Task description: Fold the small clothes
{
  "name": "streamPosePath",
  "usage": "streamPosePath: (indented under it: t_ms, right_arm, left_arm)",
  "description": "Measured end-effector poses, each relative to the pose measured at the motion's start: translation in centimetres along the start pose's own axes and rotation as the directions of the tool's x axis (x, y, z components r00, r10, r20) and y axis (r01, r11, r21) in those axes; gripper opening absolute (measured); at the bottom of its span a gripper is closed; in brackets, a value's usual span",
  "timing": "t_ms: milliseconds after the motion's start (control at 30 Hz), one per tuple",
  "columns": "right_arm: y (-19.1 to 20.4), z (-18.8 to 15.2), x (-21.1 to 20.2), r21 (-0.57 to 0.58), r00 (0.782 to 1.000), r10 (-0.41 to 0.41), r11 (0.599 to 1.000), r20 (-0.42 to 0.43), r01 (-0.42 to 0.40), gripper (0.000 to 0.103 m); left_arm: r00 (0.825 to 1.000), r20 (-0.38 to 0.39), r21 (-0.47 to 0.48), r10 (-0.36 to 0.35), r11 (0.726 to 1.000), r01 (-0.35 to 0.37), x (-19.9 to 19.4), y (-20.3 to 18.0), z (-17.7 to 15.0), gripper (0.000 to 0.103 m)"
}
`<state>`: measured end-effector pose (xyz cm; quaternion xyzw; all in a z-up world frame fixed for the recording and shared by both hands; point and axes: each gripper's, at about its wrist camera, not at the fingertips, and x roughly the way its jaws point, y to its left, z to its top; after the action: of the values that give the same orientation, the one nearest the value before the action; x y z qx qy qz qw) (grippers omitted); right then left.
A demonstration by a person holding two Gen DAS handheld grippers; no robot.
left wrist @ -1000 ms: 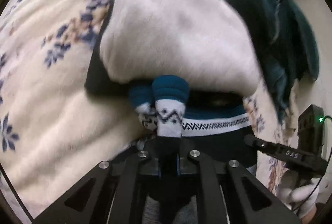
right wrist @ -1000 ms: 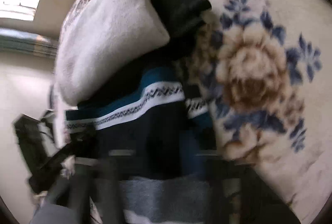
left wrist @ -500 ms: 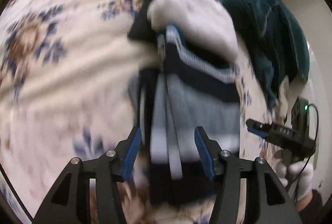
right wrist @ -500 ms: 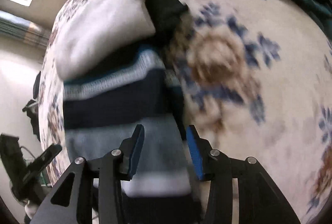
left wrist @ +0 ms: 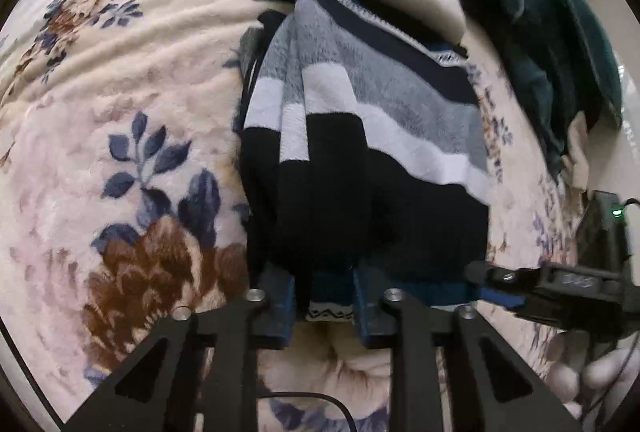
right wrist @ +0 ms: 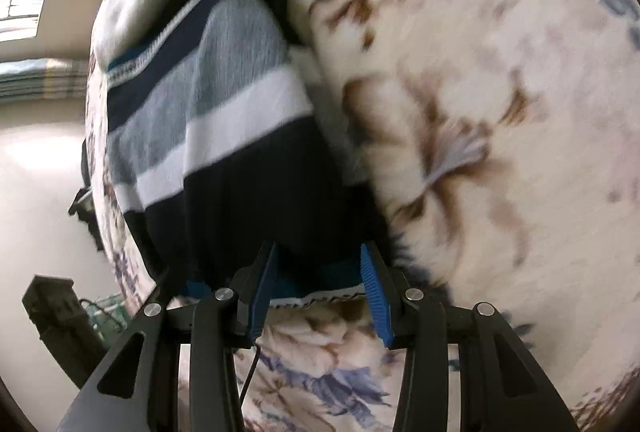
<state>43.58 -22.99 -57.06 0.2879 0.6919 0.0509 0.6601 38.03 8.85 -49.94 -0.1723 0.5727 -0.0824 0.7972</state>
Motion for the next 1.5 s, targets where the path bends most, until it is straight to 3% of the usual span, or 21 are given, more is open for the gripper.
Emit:
streamPosePath:
  t_ms: [67,133,267,333,433,500,600,700,767,833,900,967,1033,1067,1167,1200,1233,1300,1333,1433,1500]
  right_arm:
    - [0.3,-0.2,0.7,-0.027,1.0,-0.015,1.0,-0.002,0.015,0.042]
    - [0.5,-0.3,0.3,-0.036,0.998,-0.054,0.998,0.041,0.055,0.012]
    - [1.3,0.0,-0.8,-0.082,0.992,-0.107,0.99,0.067,0.113,0.008]
    - [1.5,0.0,-1.2,-0.104,0.988,-0.132,0.985,0.075,0.139,0.007]
    - [1.9,-0.1,-1.5,-0.136,0.983,-0.161,0.976,0.084,0.171,0.007]
    - [1.5,-0.1,-1.7,-0.107,0.991,-0.114,0.987,0.065,0.121,0.008]
    - [0.4,0.0,-2.1,-0.072,0.999,-0.051,0.996,0.019,0.052,0.015]
    - [-0.7,-0.3,-2.5,-0.056,1.0,-0.02,0.998,-0.003,0.02,0.042]
    - [-1.0,-0.1,-2.2,-0.067,1.0,-0.023,0.998,-0.02,0.021,0.049]
    - [-1.2,-0.4,-1.2,-0.084,0.997,-0.038,0.996,-0.066,0.033,0.05]
    - [-0.7,-0.1,0.2,-0.083,0.995,-0.04,0.996,-0.095,0.032,0.05]
    - [-0.7,0.0,0.9,-0.073,0.994,-0.039,0.997,-0.104,0.032,0.045]
    - [-0.3,0.3,0.7,-0.079,0.997,-0.055,0.996,-0.06,0.05,0.018]
    - [0.2,0.5,0.2,-0.097,0.997,-0.069,0.993,-0.035,0.065,0.013]
    - [1.6,0.7,-1.6,-0.142,0.995,-0.095,0.985,0.016,0.097,0.011]
    - [1.8,0.8,-2.1,-0.149,0.995,-0.098,0.984,0.026,0.101,0.011]
    - [2.1,0.8,-2.5,-0.16,0.995,-0.1,0.982,0.029,0.103,0.011]
    - [2.5,0.6,-2.9,-0.182,0.99,-0.129,0.974,0.049,0.135,0.011]
    - [2.6,0.6,-2.8,-0.192,0.991,-0.126,0.973,0.033,0.13,0.011]
    - [3.0,0.6,-2.4,-0.157,0.996,-0.088,0.984,-0.005,0.086,0.015]
    - [2.6,0.3,-2.6,-0.145,0.997,-0.079,0.986,-0.015,0.076,0.026]
  left_arm:
    - [1.0,0.016,0.036,-0.014,0.999,0.013,-1.2,0.0,-0.2,0.016]
    - [1.0,0.006,0.094,-0.029,0.995,0.028,-2.7,0.6,-0.3,0.013]
    - [0.999,-0.038,0.228,0.04,0.973,-0.03,-3.6,1.6,0.2,0.008]
    - [0.99,-0.015,0.275,0.138,0.953,-0.128,-3.8,2.3,0.4,0.007]
    - [0.986,-0.068,0.149,0.152,0.979,-0.14,-3.9,5.7,0.8,0.009]
    - [0.993,-0.115,0.041,0.034,0.999,-0.029,-3.6,6.3,0.4,0.015]
    - [0.988,-0.124,0.002,-0.088,0.996,0.089,-2.3,4.2,-1.2,0.066]
    - [0.99,-0.14,0.051,-0.03,0.998,0.038,0.7,1.5,-2.3,0.066]
    - [0.992,-0.129,0.041,-0.002,0.999,0.008,3.0,0.6,-2.4,0.066]
    - [0.996,-0.081,0.016,0.024,1.0,-0.023,4.0,0.6,-2.1,0.054]
    - [0.999,-0.04,0.013,0.032,0.999,-0.031,3.8,0.5,-1.6,0.015]
    - [0.999,0.01,0.048,0.048,0.998,-0.049,2.9,0.3,-1.3,0.014]
    - [0.996,0.053,0.138,0.072,0.987,-0.079,1.5,-0.3,-0.8,0.013]
    - [0.99,0.072,0.221,0.123,0.966,-0.136,0.8,-0.6,-0.8,0.012]
    - [0.967,0.093,0.327,0.239,0.91,-0.256,0.4,0.6,-0.4,0.009]
    - [0.937,0.112,0.339,0.331,0.874,-0.35,0.4,1.5,-0.2,0.009]
    - [0.931,0.097,0.314,0.352,0.877,-0.365,0.3,2.8,0.3,0.009]
    - [0.956,0.004,0.132,0.293,0.948,-0.29,-0.4,6.4,1.2,0.01]
    - [0.981,-0.046,-0.019,0.191,0.981,-0.192,-0.8,8.3,1.4,0.012]
    - [0.998,-0.067,-0.224,-0.004,0.975,-0.011,-1.2,9.7,0.0,0.045]
    - [0.993,-0.026,-0.246,-0.117,0.963,0.107,-1.5,8.3,-0.6,0.047]
